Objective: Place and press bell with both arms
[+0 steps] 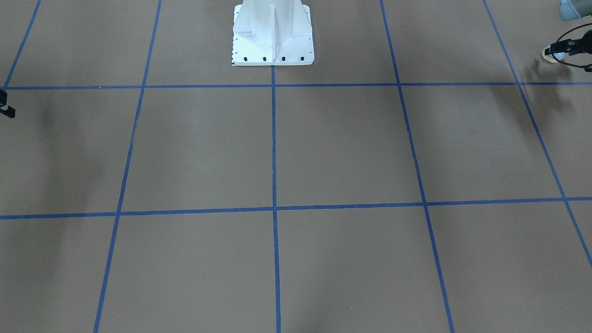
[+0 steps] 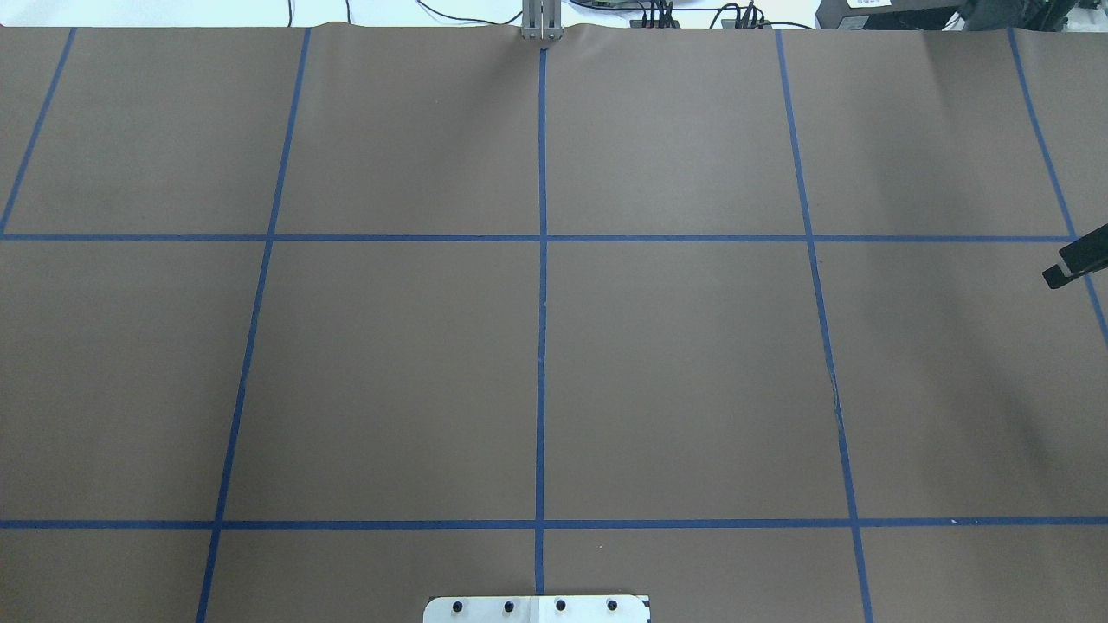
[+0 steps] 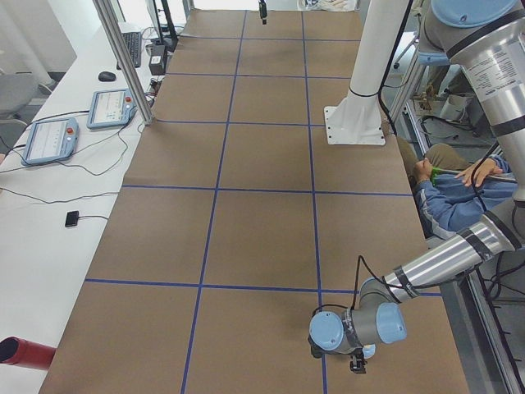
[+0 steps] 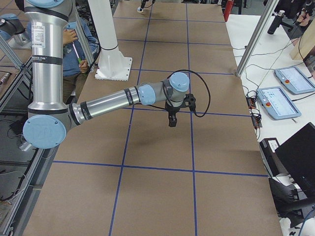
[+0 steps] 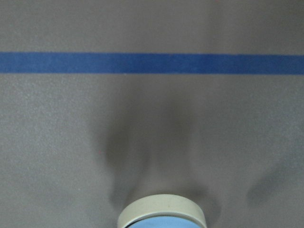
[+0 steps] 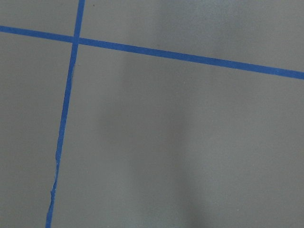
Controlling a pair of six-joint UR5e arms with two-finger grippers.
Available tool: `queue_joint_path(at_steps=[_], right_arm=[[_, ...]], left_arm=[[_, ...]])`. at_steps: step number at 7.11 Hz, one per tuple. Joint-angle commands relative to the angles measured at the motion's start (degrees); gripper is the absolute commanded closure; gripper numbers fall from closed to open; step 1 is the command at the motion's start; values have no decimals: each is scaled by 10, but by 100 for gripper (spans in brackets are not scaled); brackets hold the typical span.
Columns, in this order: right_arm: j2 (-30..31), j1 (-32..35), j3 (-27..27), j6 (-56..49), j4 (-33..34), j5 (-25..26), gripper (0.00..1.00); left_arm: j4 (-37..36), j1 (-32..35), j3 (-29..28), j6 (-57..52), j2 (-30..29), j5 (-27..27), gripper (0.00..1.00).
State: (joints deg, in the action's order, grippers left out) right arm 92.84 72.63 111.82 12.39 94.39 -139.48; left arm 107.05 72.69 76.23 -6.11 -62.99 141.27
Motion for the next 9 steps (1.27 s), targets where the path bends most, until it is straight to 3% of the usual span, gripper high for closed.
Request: queue_joint_path(at_steps=[1, 9], right_arm=[[1, -1, 0, 0, 0, 0, 0], [5, -6, 0, 0, 1, -1, 0]], left_arm=[[3, -1, -6, 0, 0, 2, 0], [11, -2, -13, 2, -4, 3, 0]])
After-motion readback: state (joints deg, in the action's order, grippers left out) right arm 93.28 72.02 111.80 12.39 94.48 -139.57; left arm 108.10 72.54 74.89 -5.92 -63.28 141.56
